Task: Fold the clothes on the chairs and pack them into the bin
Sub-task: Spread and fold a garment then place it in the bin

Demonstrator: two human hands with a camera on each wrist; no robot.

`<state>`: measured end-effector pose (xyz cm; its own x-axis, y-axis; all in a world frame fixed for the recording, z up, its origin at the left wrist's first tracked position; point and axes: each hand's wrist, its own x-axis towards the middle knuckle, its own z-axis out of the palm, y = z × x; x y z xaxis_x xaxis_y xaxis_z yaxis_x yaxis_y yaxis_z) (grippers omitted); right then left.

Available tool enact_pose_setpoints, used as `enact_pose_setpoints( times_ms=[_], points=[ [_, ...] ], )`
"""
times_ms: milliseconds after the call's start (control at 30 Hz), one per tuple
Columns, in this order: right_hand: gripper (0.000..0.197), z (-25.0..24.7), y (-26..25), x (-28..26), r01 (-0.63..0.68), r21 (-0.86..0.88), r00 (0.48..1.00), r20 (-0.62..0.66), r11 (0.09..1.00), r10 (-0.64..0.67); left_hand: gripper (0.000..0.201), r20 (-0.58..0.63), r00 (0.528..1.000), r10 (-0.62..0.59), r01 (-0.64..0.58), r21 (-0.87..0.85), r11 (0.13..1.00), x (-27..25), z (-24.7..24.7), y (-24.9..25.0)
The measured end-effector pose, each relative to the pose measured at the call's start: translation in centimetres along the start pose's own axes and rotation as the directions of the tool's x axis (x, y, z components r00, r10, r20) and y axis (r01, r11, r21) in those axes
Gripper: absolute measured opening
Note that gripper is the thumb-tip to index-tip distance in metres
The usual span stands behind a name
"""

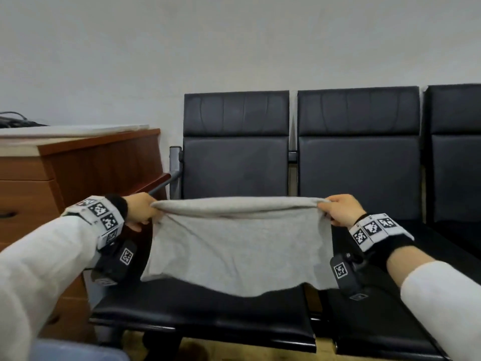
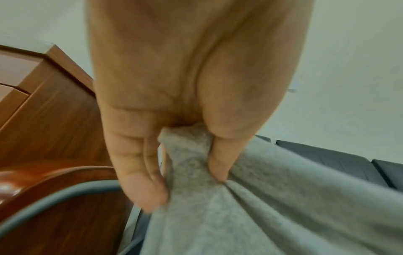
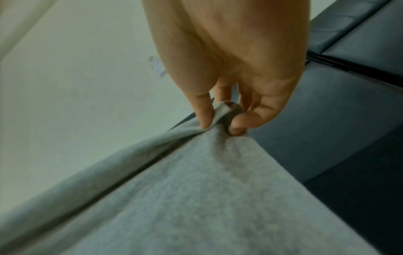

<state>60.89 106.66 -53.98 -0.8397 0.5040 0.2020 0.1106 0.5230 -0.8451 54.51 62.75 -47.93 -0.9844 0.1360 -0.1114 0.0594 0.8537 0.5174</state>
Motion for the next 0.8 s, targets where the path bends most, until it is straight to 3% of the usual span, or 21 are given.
enact_pose_setpoints(
  times_ms=[67,133,233,300,367,400,467,500,533,567,600,700,800],
  points=[
    [0.025,0.2,-0.7,0.6,-0.018,0.023,1.000,0.011,1.000,0.018,0.012,-0.019,0.999,-0.033,0.034,0.042,0.999,0.5,-0.4,0.7],
    [0.021,0.3,-1.8,1.3,0.052,0.110,0.999,-0.019,0.993,-0.050,0.015,-0.160,0.987,-0.002,0.004,0.014,1.000,1.4,-0.8,1.2],
    [0.018,0.2,-3.2,1.6,0.196,0.246,0.979,-0.111,0.949,-0.174,0.022,-0.430,0.896,0.110,-0.098,0.050,0.994,2.5,-1.2,1.8],
    [0.018,0.5,-2.9,1.0,0.259,0.235,0.965,-0.107,0.937,-0.240,0.026,-0.484,0.853,0.194,-0.181,0.073,0.981,2.6,-0.6,1.8],
    [0.014,1.4,-1.4,-0.2,0.253,0.151,0.967,-0.054,0.956,-0.248,0.028,-0.445,0.866,0.228,-0.237,0.035,0.971,2.3,0.8,0.6],
    [0.012,2.0,-0.2,-1.0,0.234,0.091,0.972,-0.009,0.968,-0.235,0.025,-0.374,0.898,0.231,-0.226,0.057,0.972,2.4,1.9,-0.5],
    [0.009,3.1,2.3,-2.6,0.173,-0.097,0.974,0.167,0.980,-0.156,0.021,-0.054,0.983,0.174,-0.163,0.166,0.973,2.6,4.3,-2.9],
    [0.010,3.5,3.5,-3.3,0.140,-0.212,0.951,0.302,0.967,-0.072,0.026,0.165,0.983,0.086,-0.124,0.234,0.964,2.6,5.5,-3.8],
    [0.012,3.8,4.3,-3.8,0.118,-0.317,0.904,0.426,0.941,0.030,0.032,0.324,0.945,-0.045,-0.052,0.286,0.957,2.5,6.4,-4.4],
    [0.013,4.2,4.9,-3.5,0.101,-0.382,0.860,0.497,0.919,0.112,0.036,0.408,0.902,-0.141,0.012,0.302,0.953,3.0,7.1,-5.1],
    [0.012,4.3,5.2,-3.0,0.082,-0.395,0.850,0.508,0.915,0.143,0.040,0.408,0.896,-0.177,0.055,0.293,0.955,3.8,7.4,-5.5],
    [0.009,5.1,5.0,0.1,0.013,-0.269,0.938,0.337,0.963,0.081,0.039,0.185,0.976,-0.116,0.061,0.276,0.959,7.4,7.6,-5.5],
    [0.013,7.2,4.8,2.5,-0.010,-0.296,0.935,0.337,0.955,0.114,0.032,0.054,0.996,-0.077,0.061,0.252,0.966,11.1,8.8,-5.3]
  ],
)
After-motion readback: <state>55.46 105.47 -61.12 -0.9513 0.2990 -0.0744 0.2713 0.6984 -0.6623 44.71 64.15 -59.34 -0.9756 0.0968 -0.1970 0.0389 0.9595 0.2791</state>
